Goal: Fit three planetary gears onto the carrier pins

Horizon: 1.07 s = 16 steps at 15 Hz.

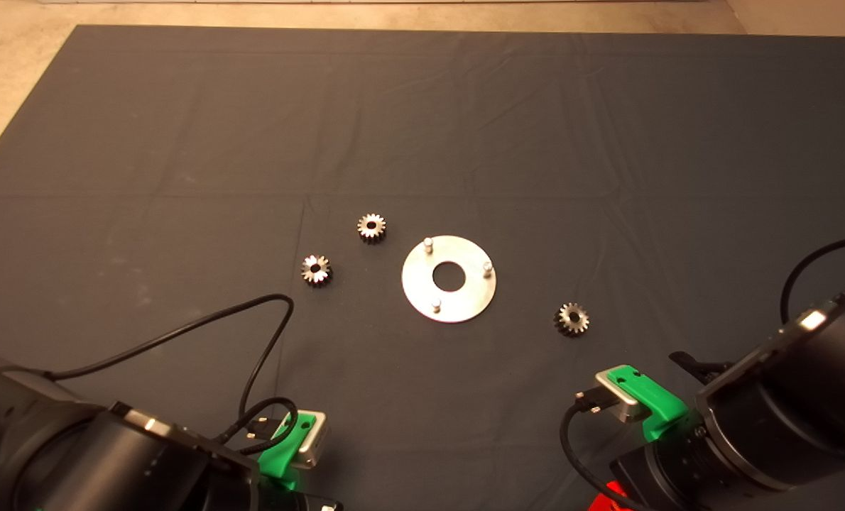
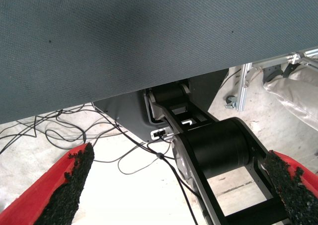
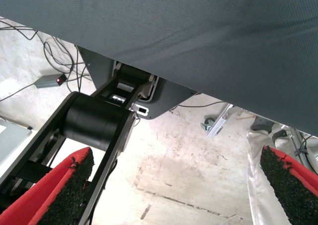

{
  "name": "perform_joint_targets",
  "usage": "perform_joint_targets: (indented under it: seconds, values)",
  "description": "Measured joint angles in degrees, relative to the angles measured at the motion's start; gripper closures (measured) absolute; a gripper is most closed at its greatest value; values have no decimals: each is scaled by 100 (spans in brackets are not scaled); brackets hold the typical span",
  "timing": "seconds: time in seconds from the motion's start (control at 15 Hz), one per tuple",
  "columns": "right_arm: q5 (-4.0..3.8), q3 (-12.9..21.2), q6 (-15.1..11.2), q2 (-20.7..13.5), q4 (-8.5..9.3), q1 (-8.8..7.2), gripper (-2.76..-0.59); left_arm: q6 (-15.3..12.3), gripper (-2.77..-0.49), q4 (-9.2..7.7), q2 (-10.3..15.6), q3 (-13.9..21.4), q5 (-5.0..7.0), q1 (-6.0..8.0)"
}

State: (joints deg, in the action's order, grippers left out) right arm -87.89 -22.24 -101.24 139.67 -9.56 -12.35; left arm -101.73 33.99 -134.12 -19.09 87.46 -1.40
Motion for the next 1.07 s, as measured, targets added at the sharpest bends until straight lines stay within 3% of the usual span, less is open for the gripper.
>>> perform_joint_targets:
  seconds: [0.8,1.07]
  values:
    - [9,0,61,-47,-4,-27,-249,-2,-248,11,-4,0,0,0]
    - [5,-151,597,-611,-6,-701,-249,-9,-248,12,-15,0,0,-2]
